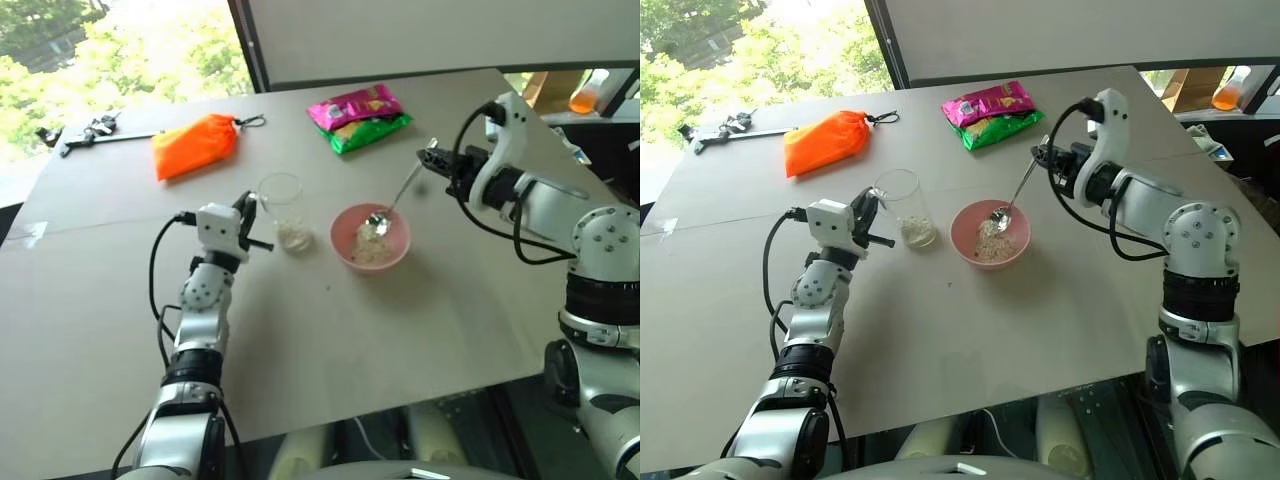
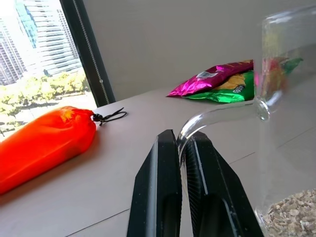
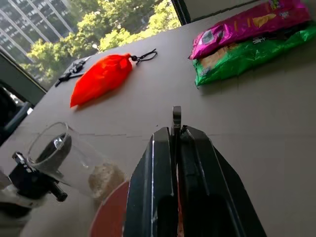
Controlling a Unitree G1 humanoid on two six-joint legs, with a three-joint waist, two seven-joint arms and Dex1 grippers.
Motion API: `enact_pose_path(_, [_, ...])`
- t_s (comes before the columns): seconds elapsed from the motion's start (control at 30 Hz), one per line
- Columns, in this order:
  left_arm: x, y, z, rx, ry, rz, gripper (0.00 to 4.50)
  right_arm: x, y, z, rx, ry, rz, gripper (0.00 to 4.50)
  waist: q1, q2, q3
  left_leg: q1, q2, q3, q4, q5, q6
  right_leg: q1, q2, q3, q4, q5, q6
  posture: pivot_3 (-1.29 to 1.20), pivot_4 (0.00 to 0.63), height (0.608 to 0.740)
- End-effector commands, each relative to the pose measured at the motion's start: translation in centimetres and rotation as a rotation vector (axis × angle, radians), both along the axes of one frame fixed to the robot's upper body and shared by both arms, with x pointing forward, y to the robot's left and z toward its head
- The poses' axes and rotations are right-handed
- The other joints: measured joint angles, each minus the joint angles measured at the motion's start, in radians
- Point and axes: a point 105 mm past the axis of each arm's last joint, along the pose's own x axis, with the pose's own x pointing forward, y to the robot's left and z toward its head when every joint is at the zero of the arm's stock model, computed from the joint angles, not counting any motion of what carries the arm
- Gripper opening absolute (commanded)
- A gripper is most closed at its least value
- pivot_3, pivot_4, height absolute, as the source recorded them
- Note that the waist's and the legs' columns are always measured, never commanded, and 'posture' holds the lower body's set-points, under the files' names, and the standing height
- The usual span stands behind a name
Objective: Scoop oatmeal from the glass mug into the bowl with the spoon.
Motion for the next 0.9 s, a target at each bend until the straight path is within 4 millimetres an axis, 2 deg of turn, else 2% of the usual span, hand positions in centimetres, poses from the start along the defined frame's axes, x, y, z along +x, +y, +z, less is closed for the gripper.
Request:
enact_pose_path(0.03, [-0.4,0.9,0.1,0.02,0.003,0.025,0.13,-1.7,1.3,2.5,-0.136,-0.243,0.099,0.0,0.0,0.0,0.0,0.0,0.0,0.0,0.0,0.0,0.0,0.0,0.0,0.0,0.0,0.0,0.0,0.0,0.15,0.74])
enact_pose_path(0.17, [-0.6,0.7,0.0,0.021,0.006,0.024,0.13,-3.2,2.8,3.5,-0.291,-0.42,0.212,0.0,0.0,0.0,0.0,0.0,0.0,-0.001,0.0,0.0,0.0,0.0,0.0,-0.001,-0.001,0.0,0.0,0.0,0.15,0.74])
enact_pose_path(0.33, [-0.6,0.4,0.0,0.021,0.008,0.019,0.13,-4.6,4.0,3.8,-0.364,-0.524,0.309,0.0,0.004,-0.001,0.0,0.0,0.0,-0.001,0.0,0.0,0.0,0.0,0.0,-0.001,-0.001,0.0,0.0,0.0,0.15,0.74])
enact_pose_path(0.5, [-0.6,0.2,0.1,0.019,0.008,0.018,0.13,-1.5,1.7,4.3,-0.057,-0.335,0.139,0.0,0.008,-0.004,-0.002,0.0,0.0,-0.002,0.0,0.0,0.0,0.001,-0.001,-0.001,-0.001,0.0,0.0,0.0,0.15,0.74])
enact_pose_path(0.63, [-0.6,0.2,0.1,0.02,0.01,0.018,0.13,0.3,1.1,7.6,0.26,-0.263,0.055,0.0,0.007,-0.004,-0.002,0.0,0.0,-0.002,0.0,0.0,0.0,0.001,-0.001,-0.001,-0.001,0.0,0.0,0.0,0.15,0.74])
enact_pose_path(0.73, [-0.7,0.0,0.1,0.026,0.009,0.013,0.13,0.3,2.8,9.8,0.422,-0.228,0.101,0.0,0.001,-0.003,-0.002,0.0,0.0,-0.002,-0.001,0.0,-0.001,-0.001,0.0,0.0,0.0,0.0,0.0,0.0,0.15,0.74])
enact_pose_path(0.9, [-0.8,-0.1,0.1,0.027,0.006,0.016,0.13,-0.3,6.0,10.8,0.45,-0.226,0.182,0.0,0.002,-0.004,-0.002,0.0,0.0,-0.002,-0.002,0.0,-0.001,-0.001,-0.001,-0.001,-0.001,0.0,0.0,0.0,0.15,0.74])
